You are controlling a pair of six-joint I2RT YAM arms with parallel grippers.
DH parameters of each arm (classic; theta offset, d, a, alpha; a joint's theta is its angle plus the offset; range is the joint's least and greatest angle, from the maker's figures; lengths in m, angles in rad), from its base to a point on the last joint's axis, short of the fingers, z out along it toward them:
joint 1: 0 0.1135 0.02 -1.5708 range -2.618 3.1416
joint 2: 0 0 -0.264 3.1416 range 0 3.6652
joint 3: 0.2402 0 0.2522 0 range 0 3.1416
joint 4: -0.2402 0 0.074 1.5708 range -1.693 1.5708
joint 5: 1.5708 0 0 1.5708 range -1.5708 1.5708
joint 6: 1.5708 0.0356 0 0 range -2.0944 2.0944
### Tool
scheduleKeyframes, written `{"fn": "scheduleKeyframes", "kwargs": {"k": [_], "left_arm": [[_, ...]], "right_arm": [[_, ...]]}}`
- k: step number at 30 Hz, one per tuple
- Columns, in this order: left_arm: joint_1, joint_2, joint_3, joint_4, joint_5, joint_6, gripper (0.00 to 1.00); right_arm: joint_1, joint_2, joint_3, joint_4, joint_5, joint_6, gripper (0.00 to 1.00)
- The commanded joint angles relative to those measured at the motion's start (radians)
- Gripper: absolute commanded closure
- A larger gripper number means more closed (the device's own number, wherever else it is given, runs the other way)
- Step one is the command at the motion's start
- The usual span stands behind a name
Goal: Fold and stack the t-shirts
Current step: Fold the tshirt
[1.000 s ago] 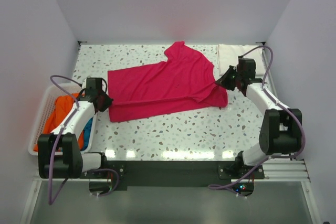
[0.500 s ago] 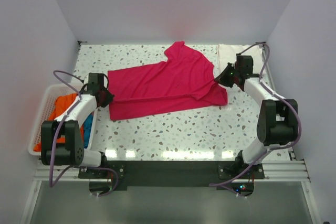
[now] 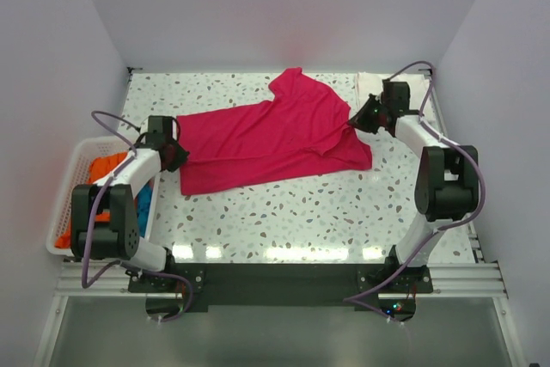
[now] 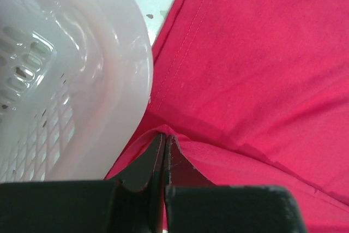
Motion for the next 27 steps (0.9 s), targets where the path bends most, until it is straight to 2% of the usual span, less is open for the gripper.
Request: {"fn": "scheduleKeyframes", "kwargs": {"k": [1, 4, 6, 7, 8, 10, 11, 13, 14, 18, 24, 27], "left_arm": [[0.005, 0.019, 0.041, 0.036, -0.025, 0.002, 0.98], [0.011, 0.024, 0.04, 0.05, -0.006, 0.003, 0.95], [0.016, 0.022, 0.041, 0.058, -0.001, 0.005, 0.91], [0.017, 0.019, 0.049, 0.053, -0.002, 0.006, 0.9], [0.02, 0.015, 0.052, 0.041, -0.013, 0.008, 0.83], [0.022, 0.007, 0.061, 0.026, -0.021, 0.015, 0.73], [0.026, -0.008, 0.061, 0.007, -0.035, 0.016, 0.6], [0.029, -0.033, 0.049, 0.0, -0.041, 0.016, 0.47], [0.031, -0.065, 0.043, -0.002, -0.042, 0.016, 0.38], [0.026, -0.128, 0.017, -0.004, -0.01, 0.037, 0.37], [0.003, -0.196, -0.11, 0.032, 0.047, 0.042, 0.53], [-0.075, -0.205, -0.141, 0.039, 0.031, 0.025, 0.59]], "right_arm": [[-0.002, 0.021, 0.052, 0.023, -0.003, -0.023, 1.0], [-0.003, 0.027, 0.042, 0.018, 0.0, -0.026, 0.99], [-0.003, 0.032, 0.042, 0.013, 0.005, -0.029, 0.89], [-0.003, 0.035, 0.044, 0.006, 0.005, -0.037, 0.81], [-0.003, 0.038, 0.052, -0.002, 0.005, -0.041, 0.65], [-0.003, 0.035, 0.061, -0.02, 0.005, -0.063, 0.54], [-0.002, 0.03, 0.064, -0.025, 0.008, -0.067, 0.47], [0.011, 0.001, 0.068, -0.049, 0.025, -0.087, 0.45], [0.018, -0.025, 0.072, -0.062, 0.055, -0.097, 0.44], [0.108, -0.112, 0.01, -0.097, 0.146, -0.115, 0.45], [0.195, -0.171, -0.169, 0.001, 0.195, -0.06, 0.47], [0.234, -0.15, -0.198, 0.026, 0.21, -0.041, 0.5]]}}
